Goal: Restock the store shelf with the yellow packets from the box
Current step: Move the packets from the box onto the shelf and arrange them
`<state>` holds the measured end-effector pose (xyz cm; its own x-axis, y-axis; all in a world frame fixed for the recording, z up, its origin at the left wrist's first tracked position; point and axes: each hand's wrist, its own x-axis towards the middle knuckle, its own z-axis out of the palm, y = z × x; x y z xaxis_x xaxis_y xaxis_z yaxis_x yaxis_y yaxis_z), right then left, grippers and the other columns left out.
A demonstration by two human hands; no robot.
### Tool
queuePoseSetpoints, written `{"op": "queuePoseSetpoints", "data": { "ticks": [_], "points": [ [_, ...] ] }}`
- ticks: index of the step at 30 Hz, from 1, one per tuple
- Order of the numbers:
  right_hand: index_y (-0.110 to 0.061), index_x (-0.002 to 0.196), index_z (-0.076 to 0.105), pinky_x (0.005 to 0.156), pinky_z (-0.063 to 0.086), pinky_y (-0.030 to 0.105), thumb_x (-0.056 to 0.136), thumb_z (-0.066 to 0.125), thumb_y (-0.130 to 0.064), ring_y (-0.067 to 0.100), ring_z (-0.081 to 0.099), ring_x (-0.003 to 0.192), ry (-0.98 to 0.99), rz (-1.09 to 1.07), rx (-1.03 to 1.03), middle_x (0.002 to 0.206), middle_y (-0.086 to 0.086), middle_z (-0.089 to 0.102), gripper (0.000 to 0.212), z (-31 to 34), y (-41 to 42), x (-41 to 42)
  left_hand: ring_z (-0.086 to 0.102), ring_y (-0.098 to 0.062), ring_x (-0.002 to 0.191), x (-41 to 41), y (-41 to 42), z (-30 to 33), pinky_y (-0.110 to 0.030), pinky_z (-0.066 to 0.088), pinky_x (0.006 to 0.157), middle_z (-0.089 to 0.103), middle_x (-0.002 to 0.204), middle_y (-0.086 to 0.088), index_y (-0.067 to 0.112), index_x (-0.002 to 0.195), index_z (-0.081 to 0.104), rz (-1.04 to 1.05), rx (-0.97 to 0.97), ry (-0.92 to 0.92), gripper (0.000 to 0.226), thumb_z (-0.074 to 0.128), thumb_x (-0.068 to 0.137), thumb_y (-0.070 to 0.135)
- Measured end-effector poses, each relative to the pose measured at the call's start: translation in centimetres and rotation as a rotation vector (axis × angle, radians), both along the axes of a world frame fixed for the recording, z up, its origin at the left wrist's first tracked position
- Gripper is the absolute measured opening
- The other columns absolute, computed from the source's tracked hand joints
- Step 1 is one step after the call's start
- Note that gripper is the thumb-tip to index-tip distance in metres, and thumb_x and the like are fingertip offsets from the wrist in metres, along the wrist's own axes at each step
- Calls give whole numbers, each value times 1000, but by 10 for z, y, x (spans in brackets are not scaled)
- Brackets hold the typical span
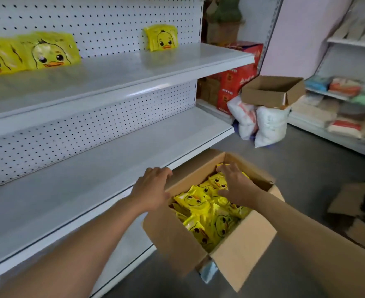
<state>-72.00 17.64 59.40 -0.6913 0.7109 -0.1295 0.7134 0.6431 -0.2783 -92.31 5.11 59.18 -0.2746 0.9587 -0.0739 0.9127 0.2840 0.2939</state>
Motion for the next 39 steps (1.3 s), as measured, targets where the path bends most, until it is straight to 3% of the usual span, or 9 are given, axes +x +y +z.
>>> {"op": "queuePoseSetpoints", "data": {
  "ticks": [3,7,11,18,23,27,31,34,39],
  "points": [
    [-4,138,30,104,22,26,87,61,-26,28,29,131,-47,-8,-47,139,12,33,63,-24,29,27,36,-20,125,22,29,-32,-34,40,96,44,134,1,23,130,41,33,-46,-39,51,63,84,27],
    [-11,136,33,96,36,30,82,66,-21,30,45,120,-33,-72,-140,133,13,34,64,-62,54,46,39,-23,126,43,54,-73,-35,38,100,44,136,-1,22,130,42,89,-102,-135,53,65,83,23],
    [-13,136,34,95,35,27,83,64,-20,27,43,120,-29,-61,-201,132,12,35,61,-98,71,49,50,-23,117,46,74,-114,-37,44,96,51,129,-6,17,127,43,168,-137,-250,55,70,80,30],
    [-13,134,37,97,37,32,83,64,-19,26,42,121,11,-160,-307,132,11,36,58,-150,100,49,54,-32,113,35,126,-189,-37,44,91,54,126,-17,6,126,43,534,-171,-557,55,66,85,34],
    [-12,135,38,96,39,33,81,66,-15,29,45,119,16,-316,-317,133,12,38,61,-186,121,57,44,-34,127,32,163,-246,-35,38,98,43,140,-21,-4,142,22,766,-255,-657,78,63,88,33],
    [-12,135,37,93,42,35,81,67,-14,31,48,116,9,-451,-337,131,15,39,62,-210,135,61,49,-36,121,27,181,-287,-40,41,96,52,131,-21,-8,128,43,1021,-219,-765,66,66,85,36],
    [-10,136,36,78,42,32,83,62,-11,32,51,111,10,-513,-319,132,16,39,59,-227,147,57,61,-35,103,21,194,-309,-43,51,90,62,114,-20,-4,117,53,1196,-202,-923,57,69,82,38],
    [-7,136,35,78,40,30,83,60,-8,34,50,112,4,-528,-316,132,18,40,58,-238,156,53,64,-32,92,18,201,-325,-45,53,87,63,100,-16,-1,112,55,1178,-229,-973,47,68,84,35],
    [-4,136,33,89,40,33,86,63,-13,34,45,120,-23,-556,-340,135,19,38,60,-249,171,42,58,-37,109,19,212,-320,-46,47,94,63,115,-19,1,112,60,930,-149,-747,34,62,89,26]
  ]
}}
